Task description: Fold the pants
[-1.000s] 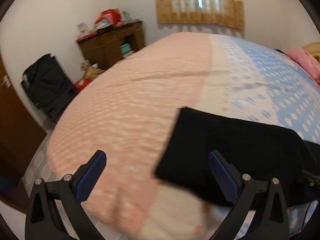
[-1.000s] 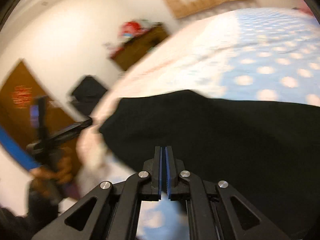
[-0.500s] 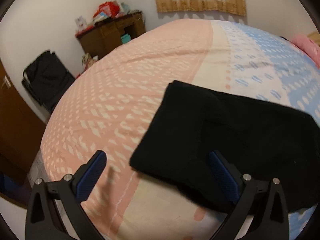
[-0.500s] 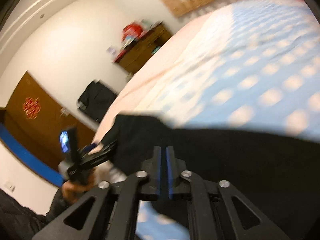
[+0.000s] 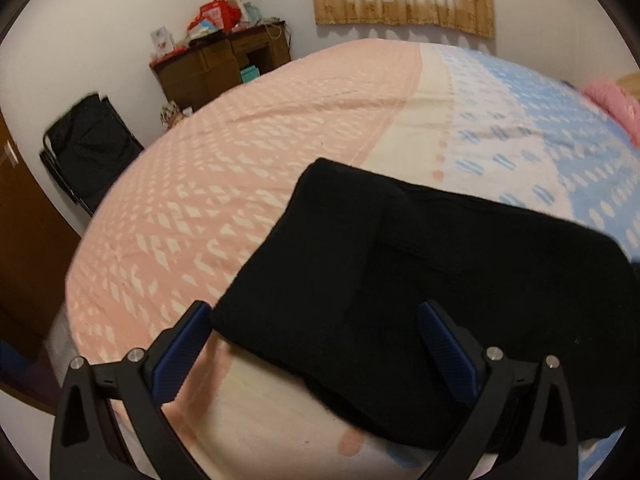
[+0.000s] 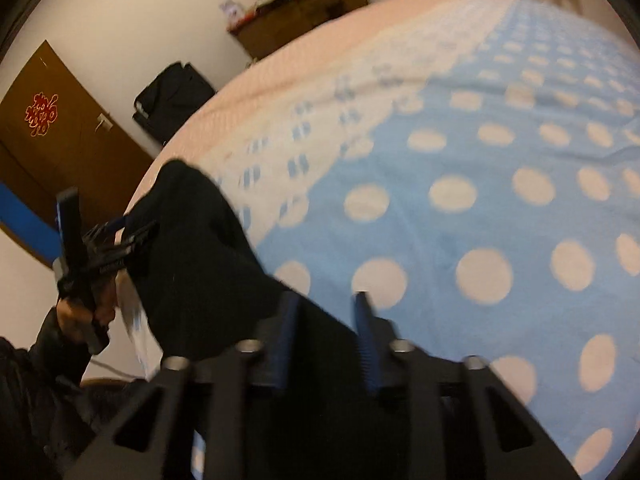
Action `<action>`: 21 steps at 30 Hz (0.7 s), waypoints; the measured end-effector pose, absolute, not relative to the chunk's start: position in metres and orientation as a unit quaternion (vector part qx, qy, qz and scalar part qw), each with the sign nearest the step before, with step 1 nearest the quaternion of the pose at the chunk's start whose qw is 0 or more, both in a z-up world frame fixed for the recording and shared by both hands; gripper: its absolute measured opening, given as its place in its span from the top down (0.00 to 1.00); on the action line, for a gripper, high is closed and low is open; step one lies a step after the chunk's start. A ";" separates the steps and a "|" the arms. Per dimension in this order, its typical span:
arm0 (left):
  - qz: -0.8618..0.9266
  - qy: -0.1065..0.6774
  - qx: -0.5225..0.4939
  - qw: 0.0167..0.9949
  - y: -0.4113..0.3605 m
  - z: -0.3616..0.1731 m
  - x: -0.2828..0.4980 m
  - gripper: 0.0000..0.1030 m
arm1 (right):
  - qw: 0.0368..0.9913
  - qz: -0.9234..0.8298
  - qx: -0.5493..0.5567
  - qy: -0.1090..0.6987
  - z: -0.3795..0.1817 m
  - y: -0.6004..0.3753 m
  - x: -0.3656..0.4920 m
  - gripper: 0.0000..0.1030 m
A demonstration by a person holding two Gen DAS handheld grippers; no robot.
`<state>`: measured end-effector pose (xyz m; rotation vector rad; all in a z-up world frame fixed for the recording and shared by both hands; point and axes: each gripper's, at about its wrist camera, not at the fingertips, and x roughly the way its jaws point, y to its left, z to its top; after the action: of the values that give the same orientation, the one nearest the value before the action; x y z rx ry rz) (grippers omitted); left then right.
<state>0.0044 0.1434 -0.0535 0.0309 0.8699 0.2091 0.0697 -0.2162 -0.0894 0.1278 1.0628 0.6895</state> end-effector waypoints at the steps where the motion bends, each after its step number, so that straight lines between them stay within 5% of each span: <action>1: 0.100 0.422 0.003 0.901 0.146 -0.055 0.004 0.00 | 0.802 0.329 0.065 0.494 -0.087 -0.216 0.064 0.80; 14: 0.103 0.401 0.003 0.910 0.140 -0.058 0.003 0.00 | 0.814 0.337 0.082 0.466 -0.079 -0.205 0.022 0.80; 18: 0.109 0.393 0.002 0.913 0.140 -0.060 0.000 0.00 | 0.832 0.329 0.075 0.440 -0.061 -0.216 0.037 0.42; 21: 0.111 0.390 0.004 0.914 0.139 -0.060 0.000 0.00 | 0.833 0.328 0.014 0.445 -0.062 -0.203 0.048 0.42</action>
<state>-0.0001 0.1390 -0.0599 0.0078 0.8021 0.2295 0.0483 -0.2025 -0.0618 0.0307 0.9420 0.6957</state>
